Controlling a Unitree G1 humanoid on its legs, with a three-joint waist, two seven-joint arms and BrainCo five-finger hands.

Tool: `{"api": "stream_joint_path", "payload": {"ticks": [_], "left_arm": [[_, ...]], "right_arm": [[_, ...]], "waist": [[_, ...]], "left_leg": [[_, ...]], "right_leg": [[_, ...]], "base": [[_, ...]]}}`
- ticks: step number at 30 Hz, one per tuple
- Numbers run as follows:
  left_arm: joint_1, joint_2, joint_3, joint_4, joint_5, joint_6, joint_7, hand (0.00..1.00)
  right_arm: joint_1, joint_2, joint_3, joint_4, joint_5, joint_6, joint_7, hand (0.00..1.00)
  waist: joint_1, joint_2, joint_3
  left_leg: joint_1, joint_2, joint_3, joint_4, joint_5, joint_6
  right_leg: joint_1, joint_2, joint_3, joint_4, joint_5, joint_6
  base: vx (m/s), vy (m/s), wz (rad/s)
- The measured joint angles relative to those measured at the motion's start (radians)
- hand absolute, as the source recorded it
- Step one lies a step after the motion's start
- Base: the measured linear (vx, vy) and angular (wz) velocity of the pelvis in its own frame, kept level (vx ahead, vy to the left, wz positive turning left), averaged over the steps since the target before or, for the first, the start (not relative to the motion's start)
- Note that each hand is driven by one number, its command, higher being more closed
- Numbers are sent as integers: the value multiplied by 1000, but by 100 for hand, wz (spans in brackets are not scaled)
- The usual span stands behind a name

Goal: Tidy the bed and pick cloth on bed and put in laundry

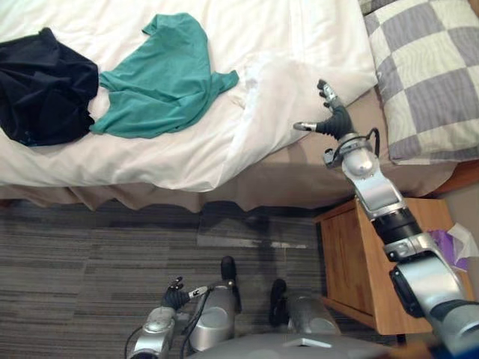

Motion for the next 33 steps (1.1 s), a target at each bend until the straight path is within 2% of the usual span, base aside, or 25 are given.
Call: {"api": "stream_joint_path", "payload": {"ticks": [2, 3, 4, 7, 8, 9, 11, 12, 13, 14, 16, 17, 18, 19, 20, 22, 24, 27, 33], "left_arm": [[-5, 17, 16, 0, 0, 0, 1, 0], [-3, 21, 21, 1, 1, 0, 2, 0], [-3, 25, 21, 1, 2, 0, 2, 0], [1, 39, 22, 2, 35, -2, 29, 0], [-1, 31, 21, 1, 34, -2, 43, 0], [2, 25, 21, 4, 13, -1, 43, 0], [0, 7, 24, 6, -14, -2, 43, 0], [0, -3, 23, 3, -14, -5, 42, 0], [0, -6, 23, 2, -14, -5, 42, 0], [0, -16, 19, 0, -13, -4, 37, 0], [-3, -16, 19, -3, -10, -3, 24, 0], [-2, -20, 15, -9, -3, -2, 16, 0], [2, -23, 14, -13, -3, 0, 12, 0], [7, -41, 11, -15, -2, 2, 3, 0], [-1, -32, 11, -22, 2, 11, -1, 0], [-23, -13, 3, -22, 15, 24, -1, 0], [-36, -18, -10, -22, 22, 41, -2, 0], [-42, -10, -21, -22, 30, 41, -1, 0], [-88, 28, -19, -22, 17, 41, 16, 0]], "right_arm": [[-39, 4, 15, 0, 0, 0, 1, 0], [-58, 13, 19, -1, 0, 0, 1, 0], [-65, 13, 25, -3, 0, 1, 3, 0], [-71, 8, 25, -38, 1, 2, 13, 0], [-71, -2, 19, -69, 1, 3, 19, 0], [-70, -8, 14, -89, 1, 16, 28, 0], [-70, -20, -7, -96, 0, 32, 49, 0], [-70, -28, -12, -88, 0, 54, 64, 0], [-67, -28, -11, -83, 0, 65, 76, 0], [-61, -27, -9, -82, -1, 75, 88, 0], [-61, -28, -7, -83, -18, 77, 89, 0], [-61, -32, -3, -83, -21, 77, 85, 0], [-62, -35, 1, -83, -21, 77, 83, 0], [-62, -41, 5, -83, -20, 75, 79, 0], [-60, -28, 16, -65, -19, 78, 67, 0], [-61, -28, 27, -53, -19, 79, 60, 0], [-65, -13, 29, -53, -25, 76, 51, 0], [-66, 22, 37, -51, -72, 59, 36, 0], [-86, 86, 103, -19, -201, 51, -26, 0]], "waist": [[3, -2, 24], [11, -12, 29], [17, -18, 29], [13, -43, 17], [-3, -28, 12], [-8, -14, 0], [-14, 17, -3], [-22, 26, -1], [-13, 27, 1], [-8, 28, 1], [-13, 29, 0], [-12, 32, -1], [-12, 42, -7], [-11, 78, -23], [-9, 53, -20], [-9, 24, -22], [-5, 22, -21], [-3, 14, -17], [1, -25, 37]], "left_leg": [[0, 29, 5, 48, -32, -10], [-1, 49, 19, 83, -56, -21], [-2, 57, 27, 106, -73, -26], [-15, 63, 30, 223, -163, -51], [-36, 87, 16, 263, -192, -68], [-39, 108, 21, 278, -199, -85], [-83, 151, 27, 384, -184, -83], [-127, 185, 30, 504, -148, -87], [-164, 203, 27, 589, -116, -78], [-161, 194, 23, 581, -139, -82], [-152, 162, -7, 424, -148, -96], [-141, 152, -25, 287, -96, -104], [-139, 155, -33, 226, -34, -104], [-144, 185, -58, 160, 60, -122], [-144, 167, -52, 160, 55, -119], [-142, 124, -46, 132, 55, -105], [-138, 88, -45, 98, 66, -88], [-140, 67, -48, 63, 82, -82], [-183, 68, -84, 25, 112, -95]], "right_leg": [[-13, 11, -7, -63, 11, 15], [-25, 17, -7, -105, 34, 30], [-28, 20, -8, -122, 48, 29], [-15, 11, -3, -147, 61, -14], [-19, 21, -9, -127, 55, -42], [-20, 37, -12, -142, 38, -51], [-4, 62, -18, -161, 39, -60], [13, 66, -18, -156, 46, -64], [36, 57, -12, -161, 46, -65], [65, 42, 4, -167, 45, -65], [100, 14, 14, -180, 44, -62], [113, 4, 20, -181, 33, -41], [117, 6, 24, -181, 19, -20], [119, 29, 42, -174, -20, 6], [109, 8, 50, -164, -20, 14], [109, -23, 49, -177, -31, 31], [112, -52, 37, -192, -29, 34], [100, -66, 28, -196, -23, 44], [76, -47, -10, -216, -16, 40]], "base": [[58, -2, -19], [68, -36, -25], [102, -77, -25], [138, -146, -2], [182, -180, 8], [240, -206, 3], [232, -129, -5], [271, -126, -9], [338, -104, -26], [343, 4, -33], [269, 39, -24], [199, 107, -20], [316, 218, -33], [279, 244, -23], [212, 219, -11], [127, 117, 24], [100, 95, 28], [49, 48, 14], [-25, -26, 16]]}}
